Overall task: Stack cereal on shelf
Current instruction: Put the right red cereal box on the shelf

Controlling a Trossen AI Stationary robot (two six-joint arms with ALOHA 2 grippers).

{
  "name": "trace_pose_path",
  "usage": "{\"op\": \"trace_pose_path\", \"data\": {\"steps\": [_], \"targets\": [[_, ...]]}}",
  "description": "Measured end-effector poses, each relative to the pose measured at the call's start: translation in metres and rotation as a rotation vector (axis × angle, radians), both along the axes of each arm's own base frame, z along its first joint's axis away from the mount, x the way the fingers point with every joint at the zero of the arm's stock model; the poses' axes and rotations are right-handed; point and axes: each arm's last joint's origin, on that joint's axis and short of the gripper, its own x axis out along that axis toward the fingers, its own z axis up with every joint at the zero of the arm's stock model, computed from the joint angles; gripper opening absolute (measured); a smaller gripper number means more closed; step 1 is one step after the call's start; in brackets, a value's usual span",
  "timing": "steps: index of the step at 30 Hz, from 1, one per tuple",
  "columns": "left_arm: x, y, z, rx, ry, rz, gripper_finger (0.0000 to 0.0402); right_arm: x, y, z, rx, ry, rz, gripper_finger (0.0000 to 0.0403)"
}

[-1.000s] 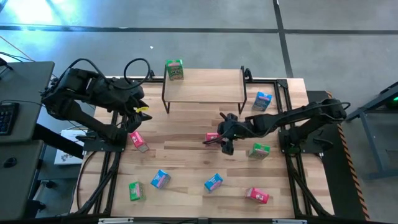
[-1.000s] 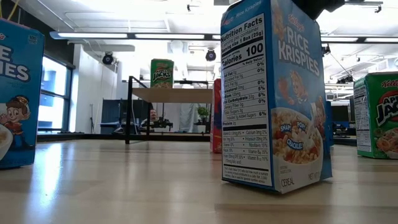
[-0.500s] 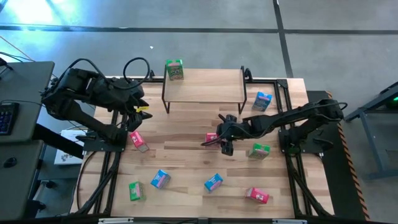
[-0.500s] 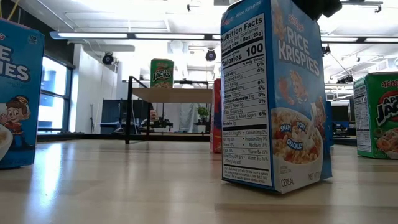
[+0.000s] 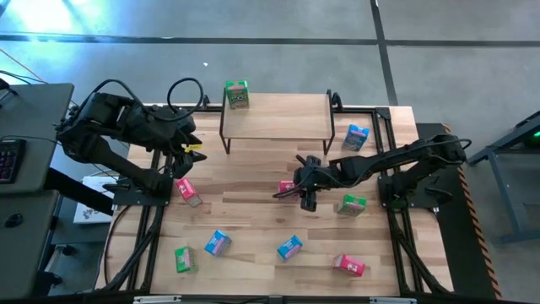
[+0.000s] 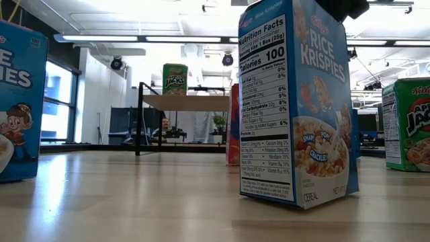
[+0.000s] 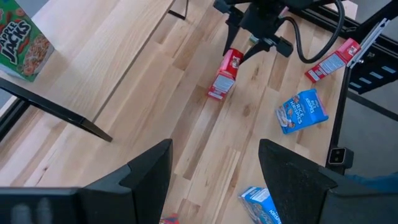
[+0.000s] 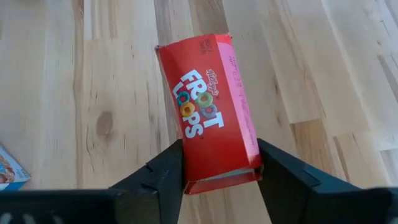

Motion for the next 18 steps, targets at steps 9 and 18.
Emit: {"op": "trace_pose_path", "data": {"steps": [9,18], "targets": [[0.0,0.001,0.0,0.023,-0.004,0.025,0.023,0.006,0.002,0.015,0.053,-0.037,-0.005,0.0159],[0.0,0.012,0.001,0.07,-0.012,0.128,0.023,0.018,-0.01,0.08,-0.005,-0.069,0.011,0.0158]]}}
